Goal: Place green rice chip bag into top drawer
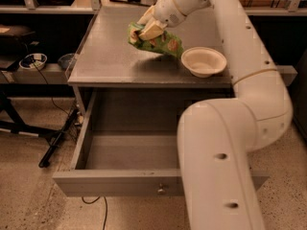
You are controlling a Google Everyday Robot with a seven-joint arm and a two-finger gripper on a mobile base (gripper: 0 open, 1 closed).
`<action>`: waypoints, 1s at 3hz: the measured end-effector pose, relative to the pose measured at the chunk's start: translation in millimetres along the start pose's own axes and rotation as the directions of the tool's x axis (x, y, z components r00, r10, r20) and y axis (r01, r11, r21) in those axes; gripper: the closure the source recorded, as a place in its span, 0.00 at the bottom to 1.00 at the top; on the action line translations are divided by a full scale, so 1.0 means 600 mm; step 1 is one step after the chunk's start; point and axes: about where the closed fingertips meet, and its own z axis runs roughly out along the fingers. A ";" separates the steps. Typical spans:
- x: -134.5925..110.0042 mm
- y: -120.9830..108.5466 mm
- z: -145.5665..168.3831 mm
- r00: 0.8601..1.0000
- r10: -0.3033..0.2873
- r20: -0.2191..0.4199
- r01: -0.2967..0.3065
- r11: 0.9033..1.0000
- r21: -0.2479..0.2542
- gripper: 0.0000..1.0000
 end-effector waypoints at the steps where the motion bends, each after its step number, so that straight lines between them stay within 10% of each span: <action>1: -0.014 -0.020 -0.099 1.000 0.017 -0.016 -0.015 0.988 0.154 1.00; 2: -0.034 -0.020 -0.269 0.996 0.058 -0.061 -0.031 0.925 0.378 1.00; 3: -0.120 0.022 -0.410 0.996 0.065 -0.064 -0.018 0.830 0.557 1.00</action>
Offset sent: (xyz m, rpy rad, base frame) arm -0.1697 -0.0230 -0.0458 -0.0138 -0.1823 -0.5328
